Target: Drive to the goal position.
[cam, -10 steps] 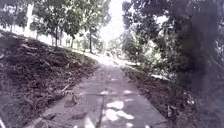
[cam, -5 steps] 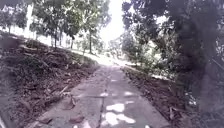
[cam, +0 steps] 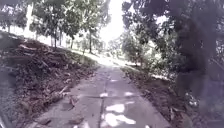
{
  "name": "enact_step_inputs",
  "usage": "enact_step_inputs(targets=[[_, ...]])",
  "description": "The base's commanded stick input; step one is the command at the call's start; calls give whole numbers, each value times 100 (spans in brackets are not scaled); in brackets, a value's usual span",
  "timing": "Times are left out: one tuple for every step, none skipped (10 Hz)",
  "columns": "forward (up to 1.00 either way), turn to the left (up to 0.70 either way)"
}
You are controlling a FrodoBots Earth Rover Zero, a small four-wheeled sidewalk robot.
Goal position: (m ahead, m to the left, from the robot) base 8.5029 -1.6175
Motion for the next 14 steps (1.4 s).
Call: enact_step_inputs(targets=[[0, 45], [0, 45], [0, 33], [0, 0], [7, 0], [28, 0], [40, 0], [45, 0], [45, 0], [45, 0], [45, 0], [45, 0], [45, 0], [45, 0]])
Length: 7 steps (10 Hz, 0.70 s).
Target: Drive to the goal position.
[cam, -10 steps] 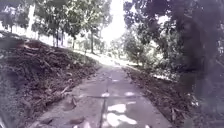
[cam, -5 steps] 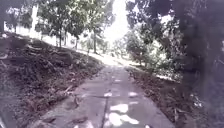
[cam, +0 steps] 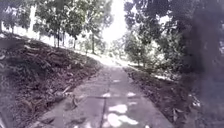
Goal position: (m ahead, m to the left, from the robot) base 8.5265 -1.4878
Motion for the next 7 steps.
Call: enact_step_inputs(targets=[[45, 0], [45, 0], [45, 18], [45, 27], [45, 27], [45, 27], [45, 27]])
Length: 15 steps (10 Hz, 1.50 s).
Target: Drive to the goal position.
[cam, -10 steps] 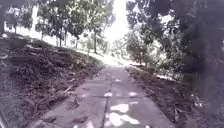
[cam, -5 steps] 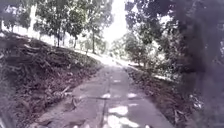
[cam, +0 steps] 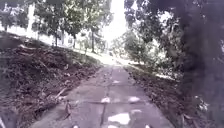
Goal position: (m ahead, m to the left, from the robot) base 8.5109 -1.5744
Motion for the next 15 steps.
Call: enact_step_inputs(targets=[[45, 25], [45, 20], [45, 0], [45, 0], [45, 0], [45, 0], [45, 0], [45, 0], [45, 0], [45, 0], [45, 0], [45, 0], [45, 0], [45, 0], [45, 0]])
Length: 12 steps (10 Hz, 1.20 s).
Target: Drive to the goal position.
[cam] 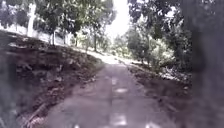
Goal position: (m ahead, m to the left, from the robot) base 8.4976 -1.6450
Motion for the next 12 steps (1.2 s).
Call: enact_step_inputs(targets=[[45, 0], [45, 0], [45, 0], [45, 0], [45, 0], [45, 0], [45, 0], [45, 0], [45, 0], [45, 0], [45, 0], [45, 0]])
